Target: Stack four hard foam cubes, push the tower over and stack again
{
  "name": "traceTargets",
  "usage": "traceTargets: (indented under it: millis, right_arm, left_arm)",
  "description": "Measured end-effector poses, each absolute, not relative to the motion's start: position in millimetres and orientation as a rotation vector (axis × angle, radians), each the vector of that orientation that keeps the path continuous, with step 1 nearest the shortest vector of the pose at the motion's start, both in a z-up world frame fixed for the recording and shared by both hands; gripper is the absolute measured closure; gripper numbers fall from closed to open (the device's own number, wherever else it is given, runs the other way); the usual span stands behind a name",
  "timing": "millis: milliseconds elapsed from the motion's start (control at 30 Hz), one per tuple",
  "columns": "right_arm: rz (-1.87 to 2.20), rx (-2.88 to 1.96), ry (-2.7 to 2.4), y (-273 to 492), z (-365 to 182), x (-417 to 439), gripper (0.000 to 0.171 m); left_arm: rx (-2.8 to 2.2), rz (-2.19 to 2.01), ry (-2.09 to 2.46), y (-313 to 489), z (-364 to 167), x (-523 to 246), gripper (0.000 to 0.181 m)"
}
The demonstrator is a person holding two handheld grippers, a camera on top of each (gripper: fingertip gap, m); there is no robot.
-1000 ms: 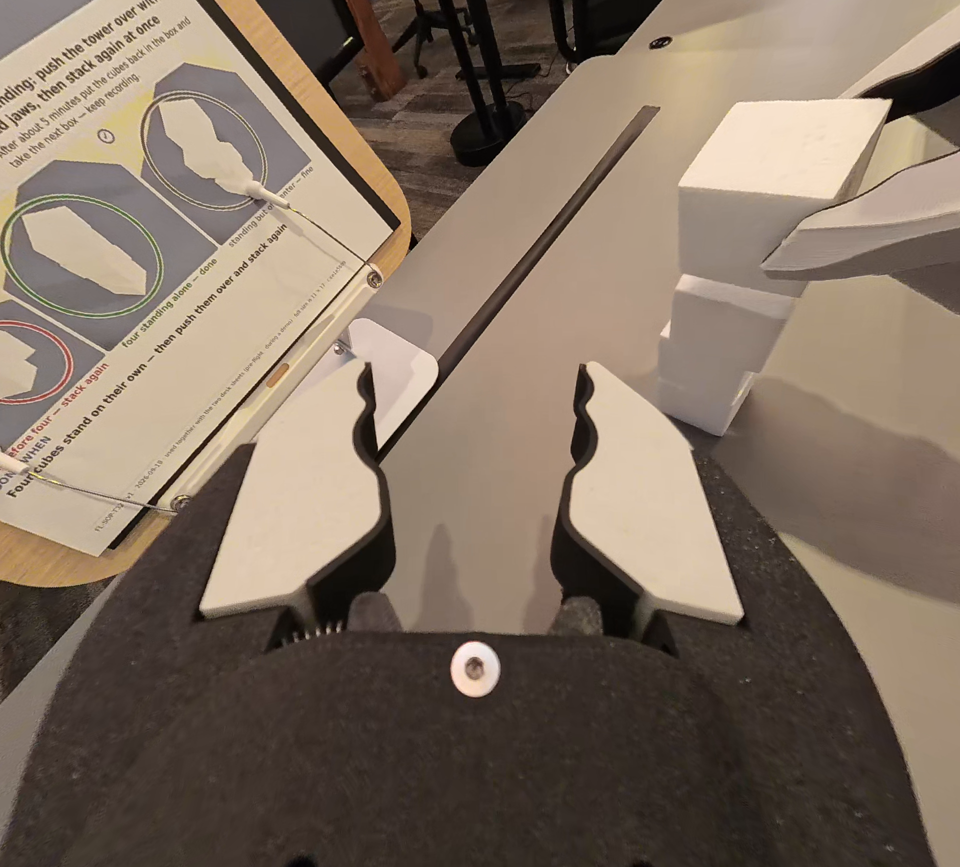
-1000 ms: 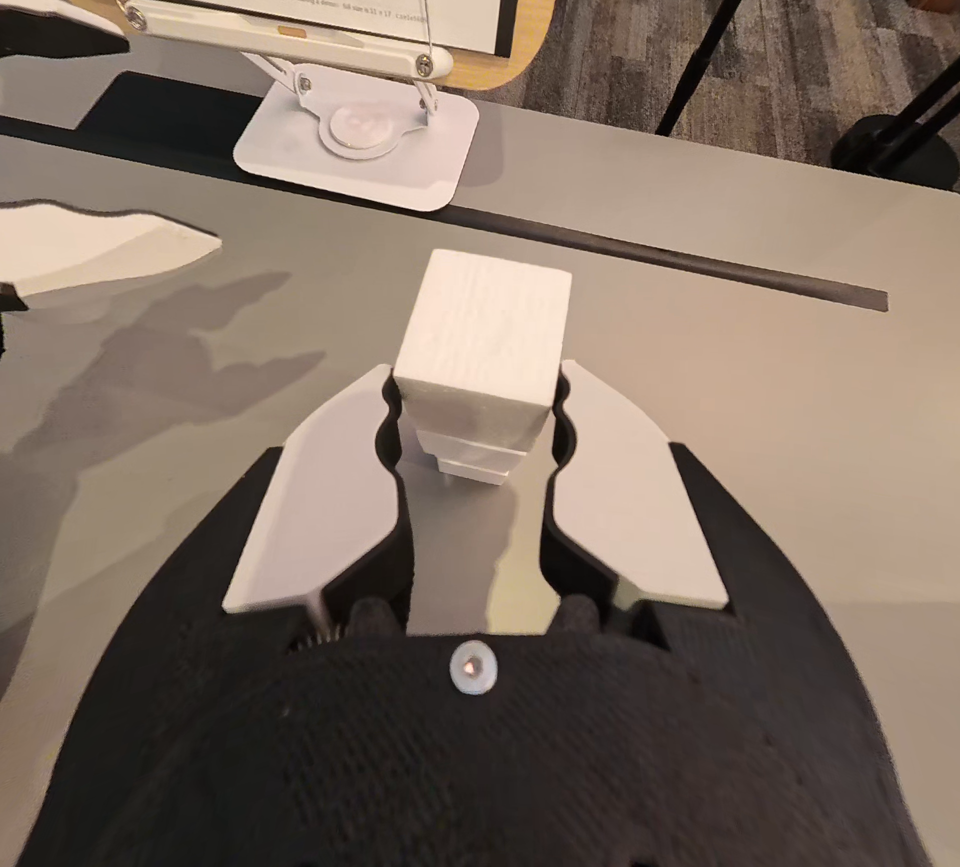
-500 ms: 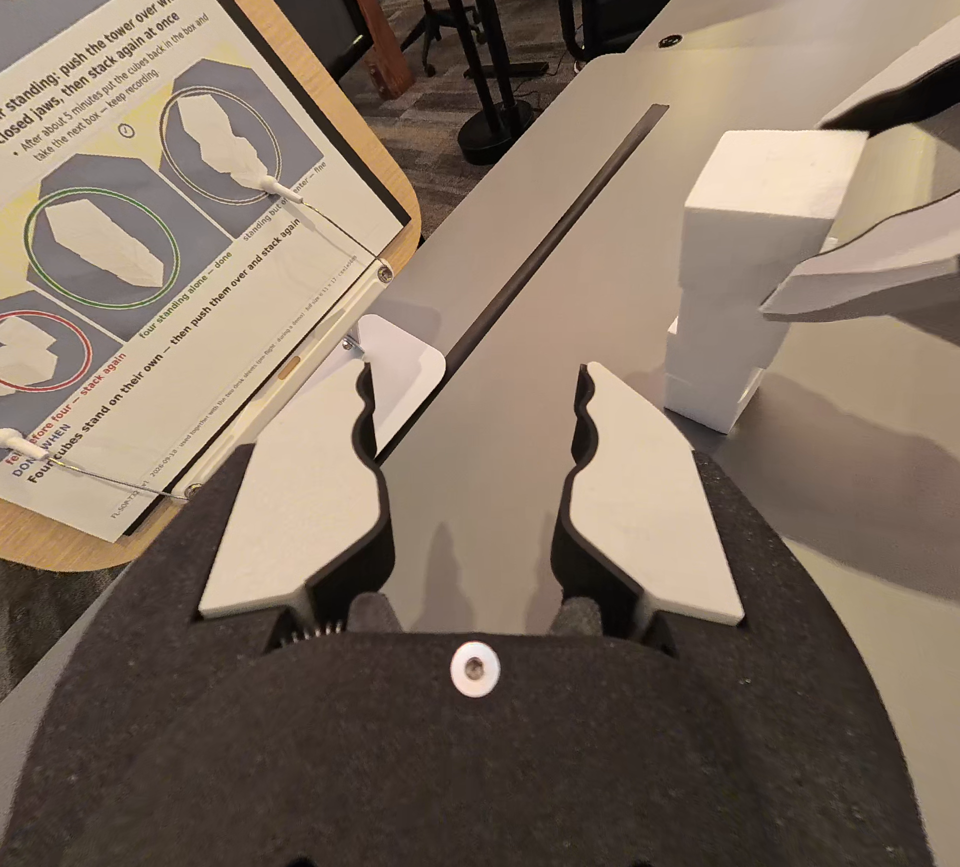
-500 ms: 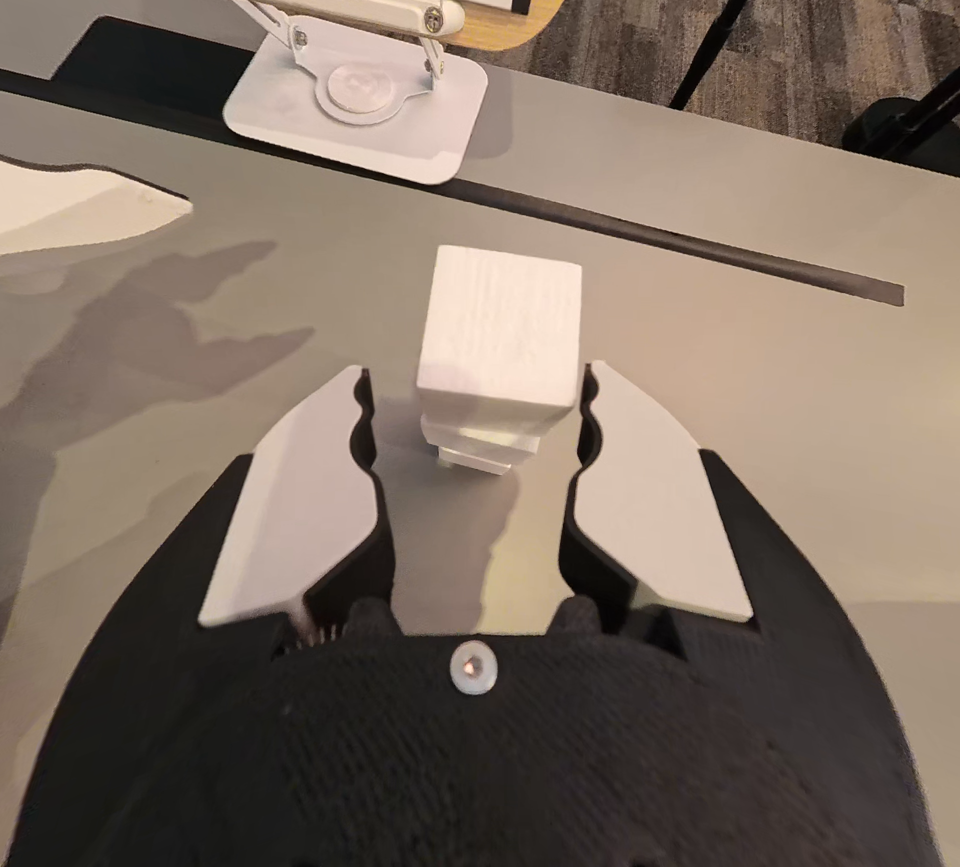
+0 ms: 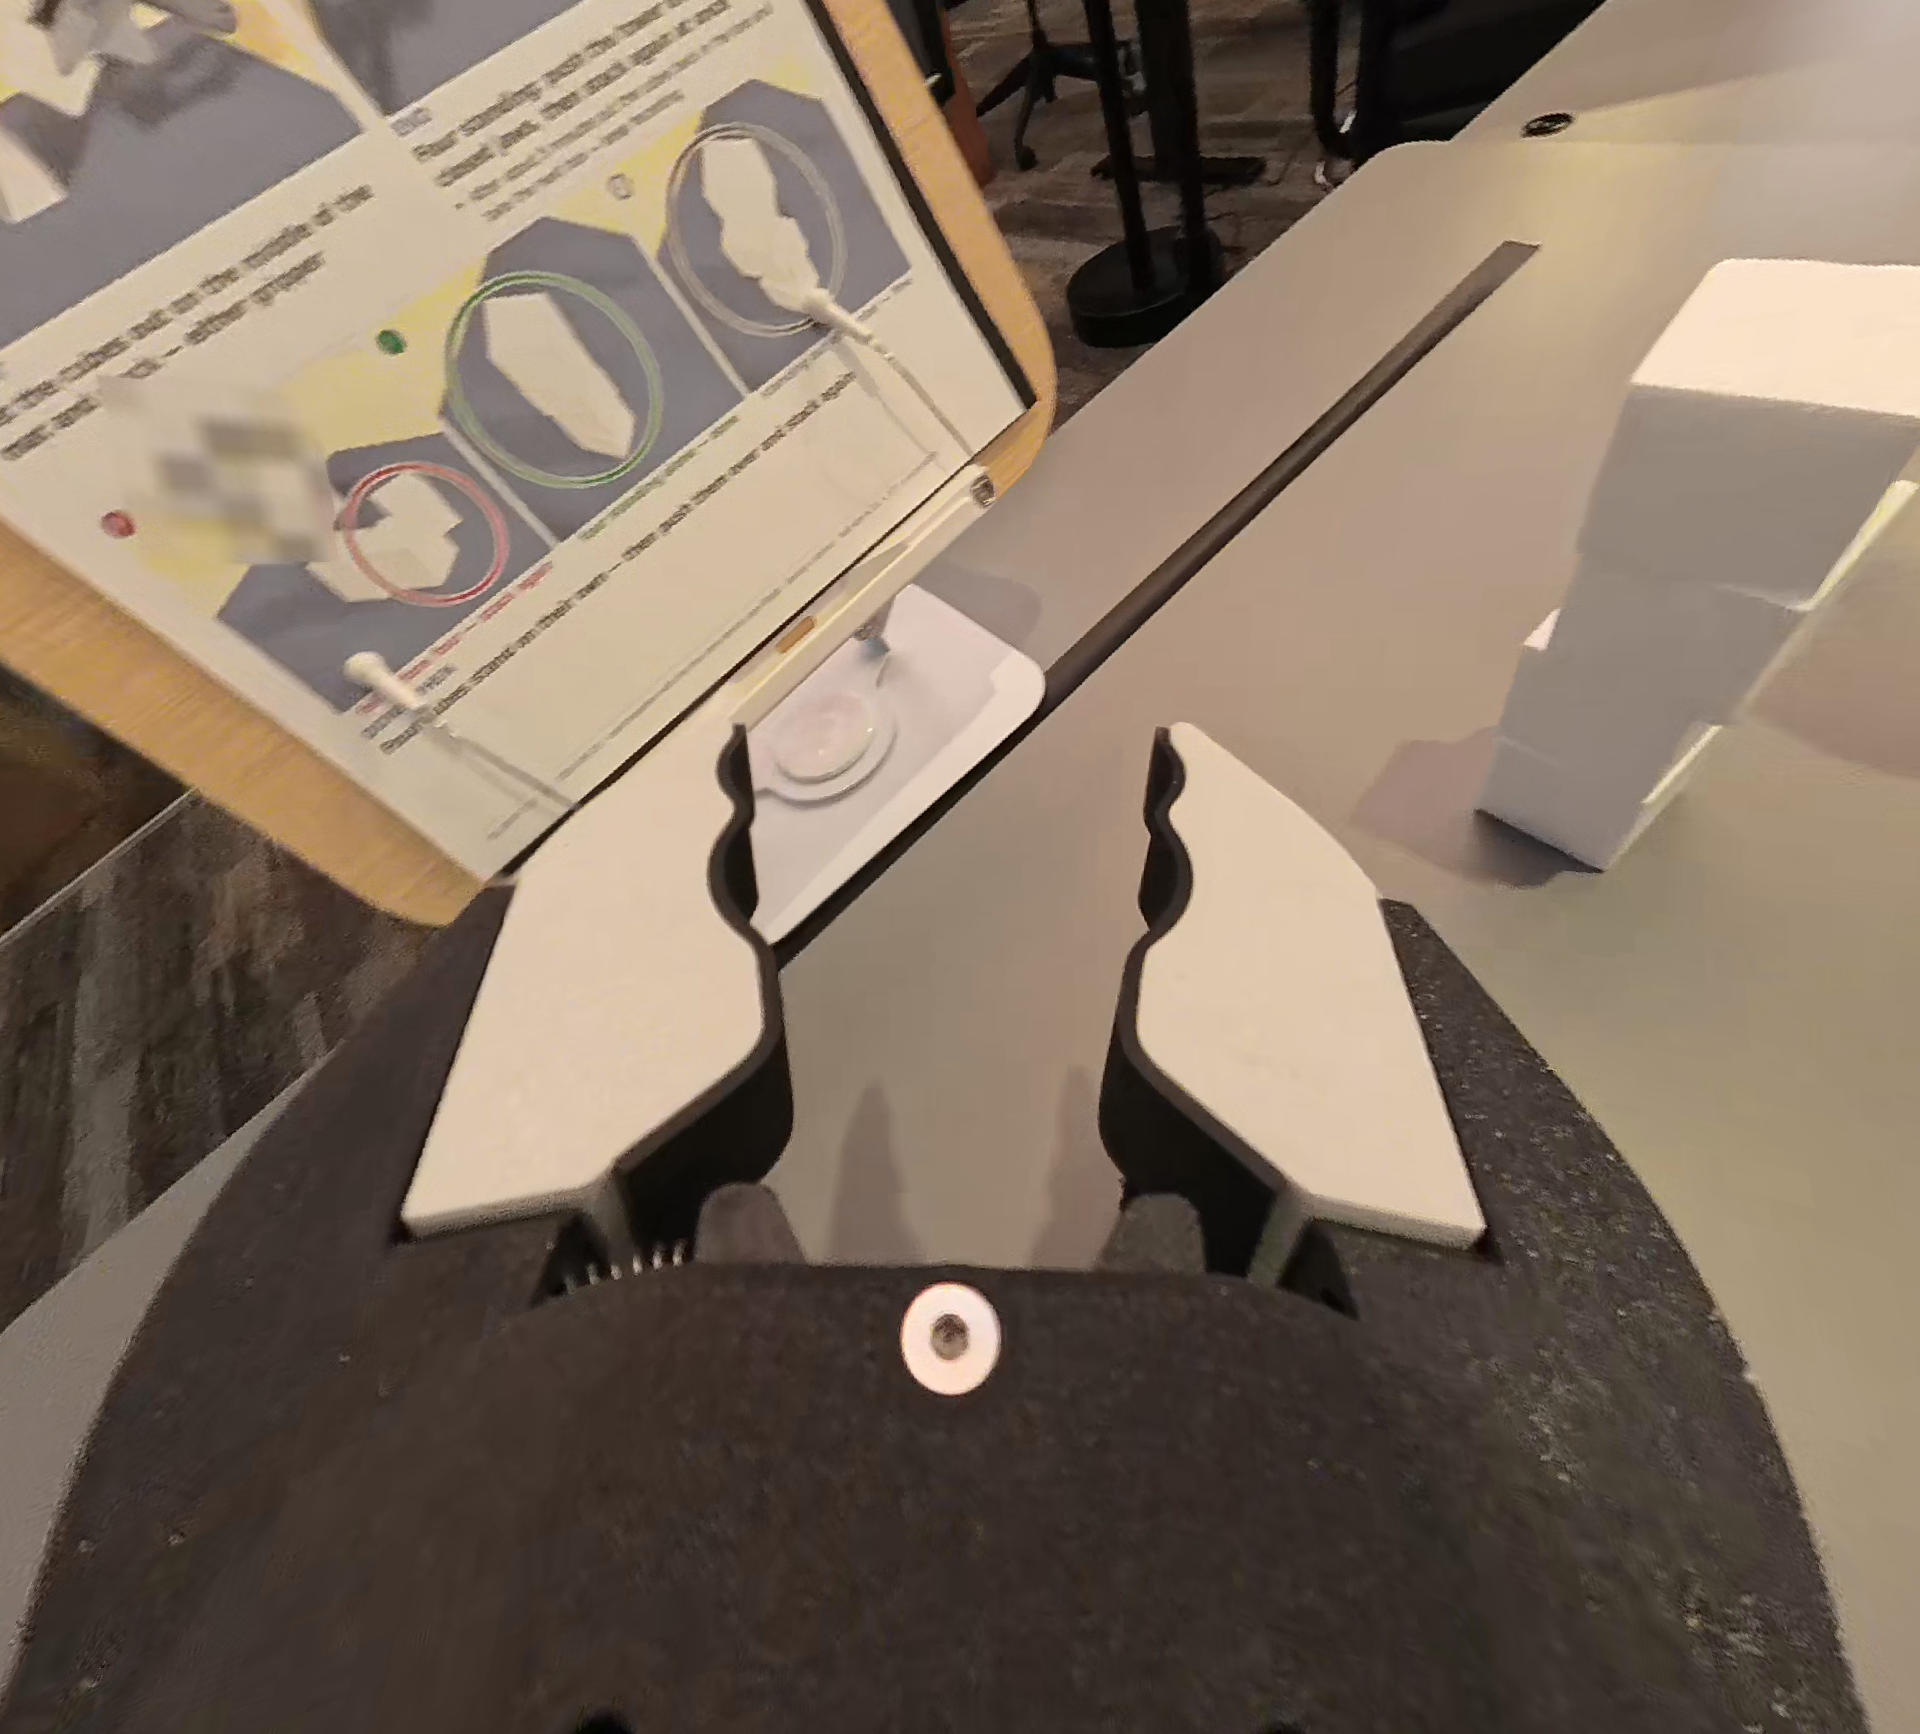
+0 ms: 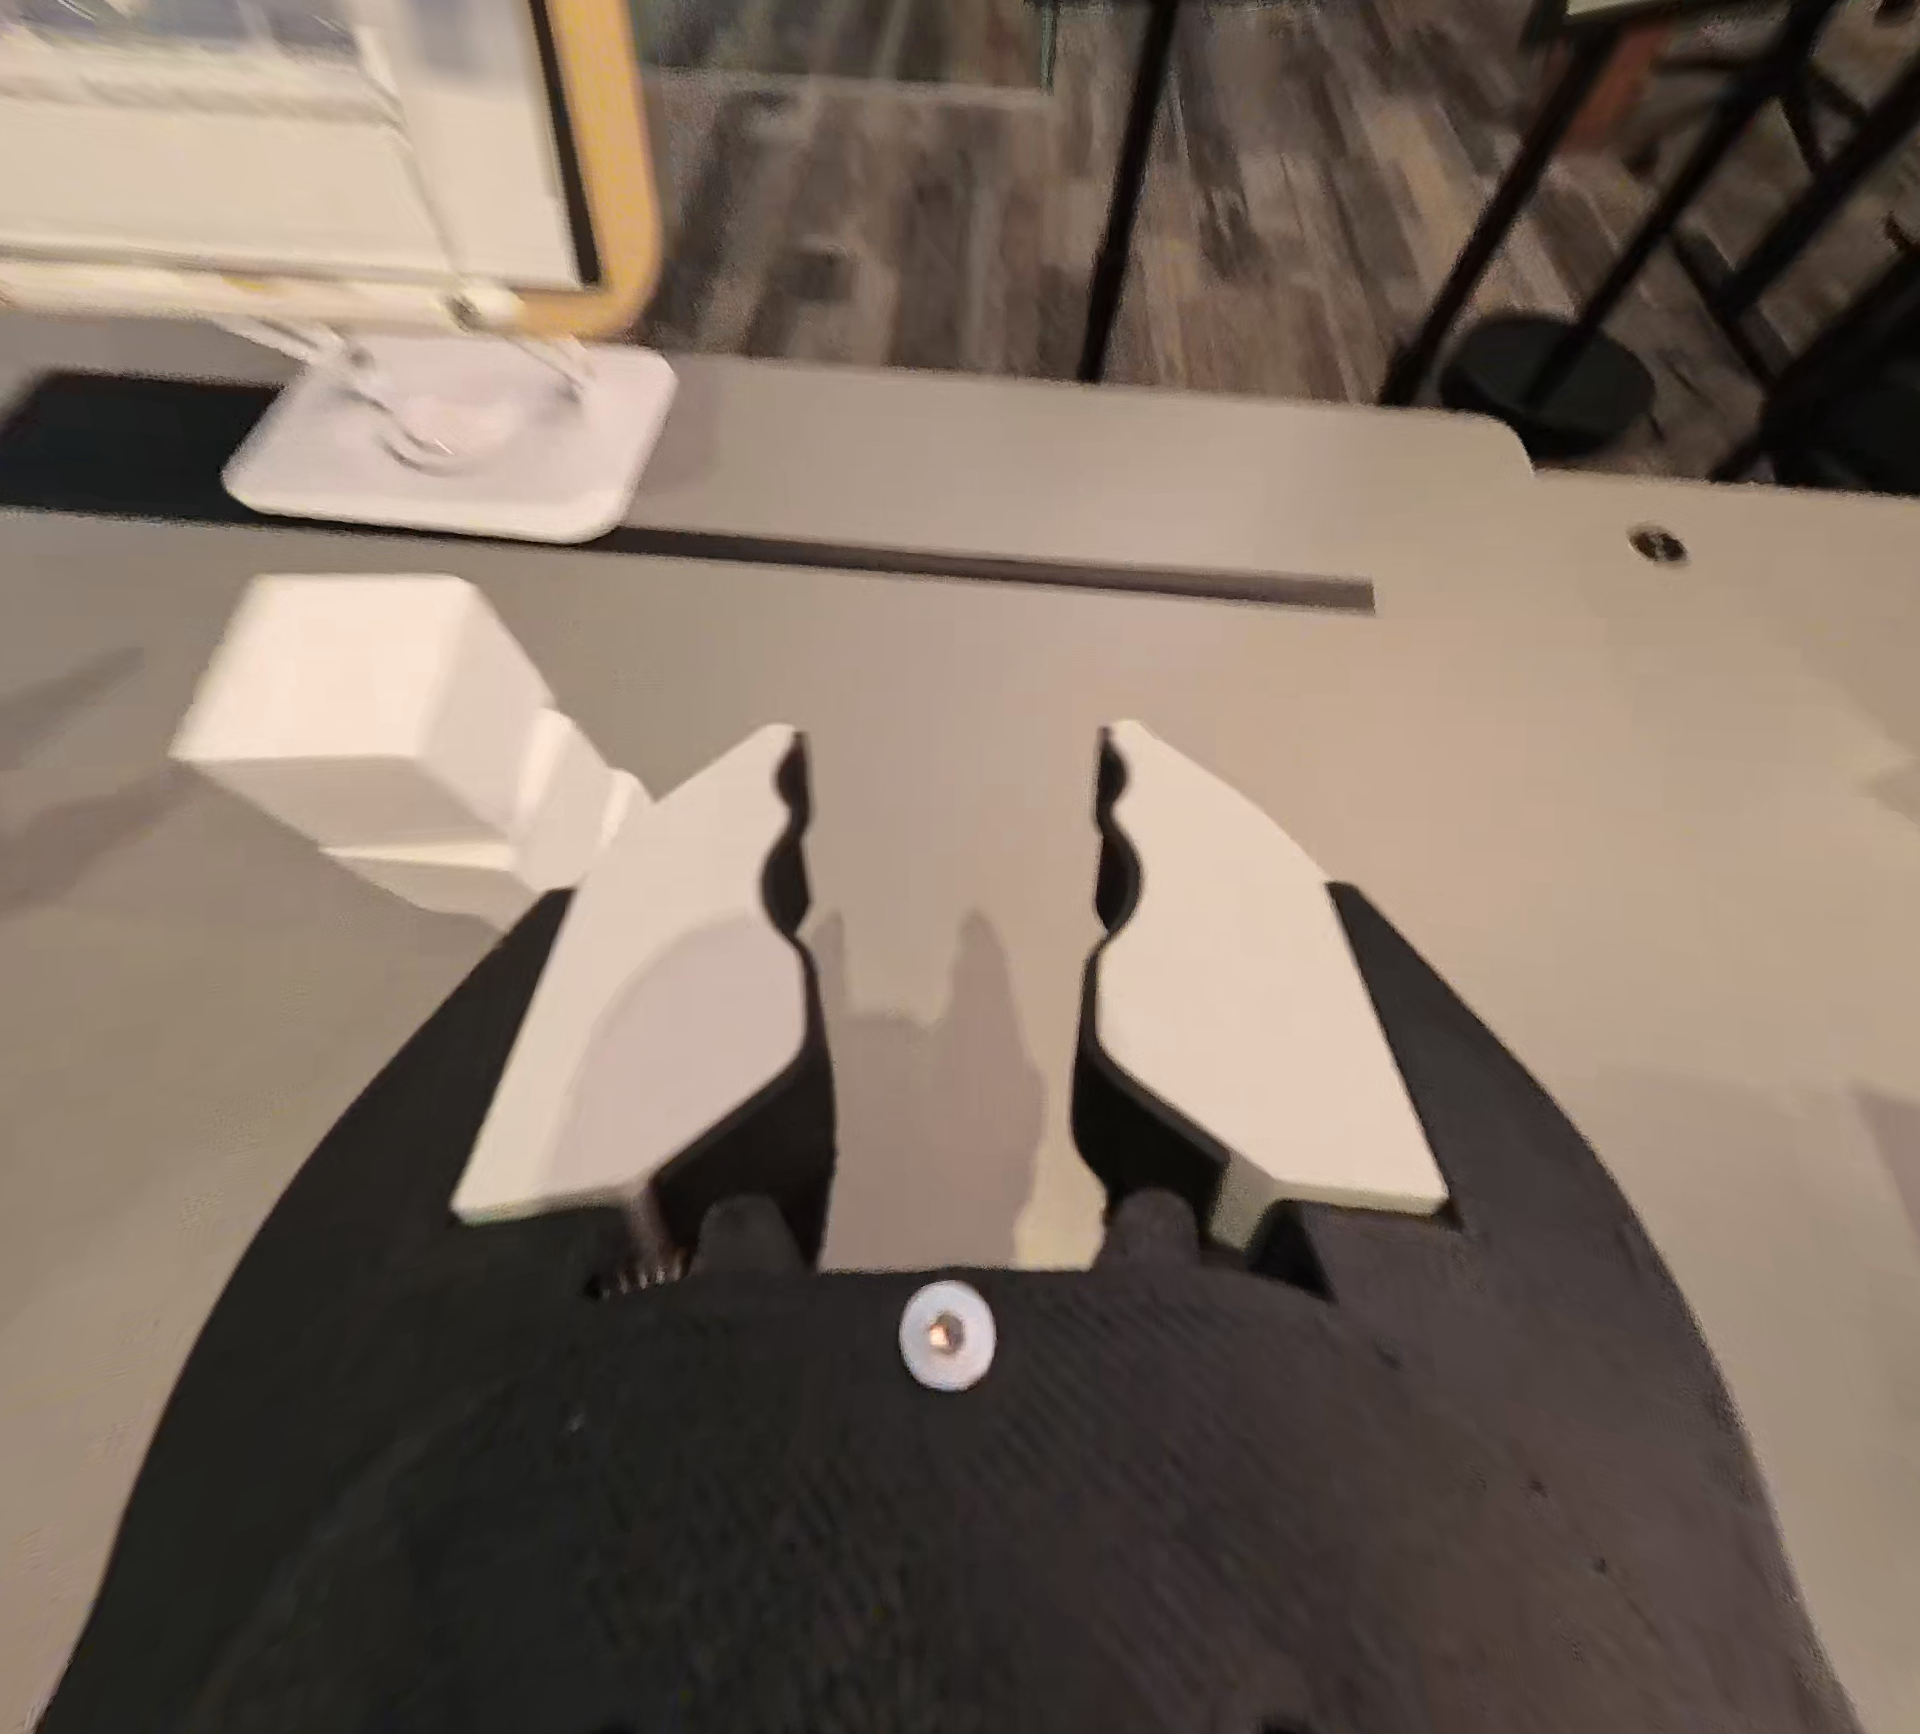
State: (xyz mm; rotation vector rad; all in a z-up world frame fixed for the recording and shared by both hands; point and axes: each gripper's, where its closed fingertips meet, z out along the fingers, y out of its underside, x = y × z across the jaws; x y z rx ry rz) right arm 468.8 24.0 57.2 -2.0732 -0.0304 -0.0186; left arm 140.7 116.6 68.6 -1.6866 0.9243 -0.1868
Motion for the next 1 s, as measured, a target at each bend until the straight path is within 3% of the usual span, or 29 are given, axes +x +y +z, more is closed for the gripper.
traceTargets:
  millis: [100, 133, 333, 500, 1000]
  right_arm:
    - [0.06, -2.228, -0.032, 31.4, 16.4, 479.0, 0.164]
    - [0.101, -2.27, -0.02, 35.5, 2.7, 479.6, 0.17]
    - [0.125, -2.608, 0.083, 50.7, -89.8, 476.7, 0.17]
    - [0.297, -2.777, 0.064, 59.4, -131.6, 428.4, 0.17]
    - [-0.093, -2.583, -0.485, 59.1, -76.1, 324.2, 0.17]
  left_arm:
    - [-1.71, -0.15, 0.87, 119.8, 71.5, 121.6, 0.11]
    - [-1.717, -0.145, 0.854, 120.0, 72.6, 116.4, 0.111]
    - [-1.721, -0.12, 0.831, 115.9, 78.1, 106.7, 0.112]
    - [-1.719, -0.104, 0.868, 114.2, 75.2, 116.4, 0.112]
    - [-1.772, -0.035, 0.83, 118.3, 70.1, 106.5, 0.11]
